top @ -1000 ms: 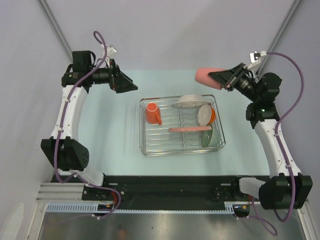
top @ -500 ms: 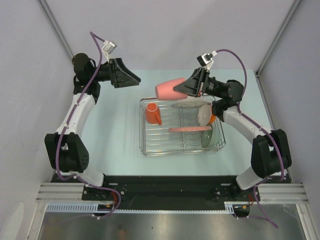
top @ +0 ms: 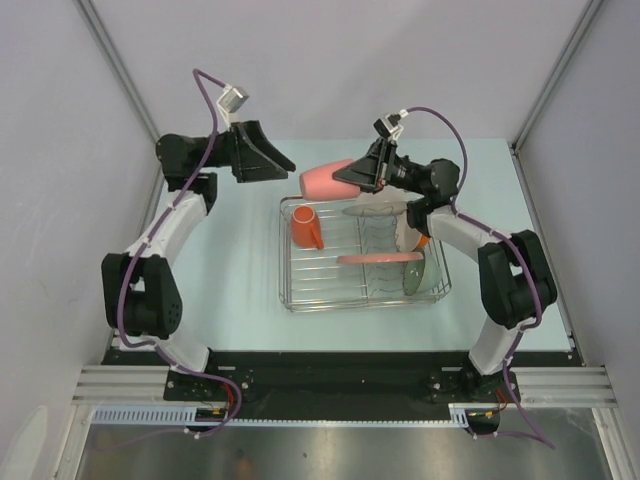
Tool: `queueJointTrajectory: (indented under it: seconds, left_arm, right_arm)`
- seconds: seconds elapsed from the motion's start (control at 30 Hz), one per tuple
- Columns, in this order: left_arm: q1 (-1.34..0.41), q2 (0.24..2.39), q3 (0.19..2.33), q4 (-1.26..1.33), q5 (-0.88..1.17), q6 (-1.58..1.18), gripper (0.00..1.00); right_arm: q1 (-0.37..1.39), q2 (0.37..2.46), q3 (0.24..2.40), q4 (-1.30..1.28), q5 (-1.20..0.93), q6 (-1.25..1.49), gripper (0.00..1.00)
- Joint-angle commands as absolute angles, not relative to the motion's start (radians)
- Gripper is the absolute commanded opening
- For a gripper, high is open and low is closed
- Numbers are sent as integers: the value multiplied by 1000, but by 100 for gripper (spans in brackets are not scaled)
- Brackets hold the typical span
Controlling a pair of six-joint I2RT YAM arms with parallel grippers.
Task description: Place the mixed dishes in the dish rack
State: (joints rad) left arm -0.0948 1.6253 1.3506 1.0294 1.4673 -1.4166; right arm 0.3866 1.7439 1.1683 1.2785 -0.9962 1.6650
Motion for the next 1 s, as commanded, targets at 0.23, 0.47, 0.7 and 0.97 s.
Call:
queueJointTrajectory:
  seconds: [0.23,0.47,0.7,0.97]
  left_arm:
    - [-146,1569,1447,13,1252,-646,100]
    - [-167,1569,1428,38,1244,-586,100]
    - [-175,1548,1373,94,1275,-629,100]
    - [-181,1554,1364,149,1267,-653,100]
  right_arm:
    - [428,1812,1287,1394,-962,1686,0]
    - [439,1867,1333,1404,-931,1687,0]
    - [443,1919,1374,1437,-901,1704,0]
    - [483,1968,1436,1428,-890,1710,0]
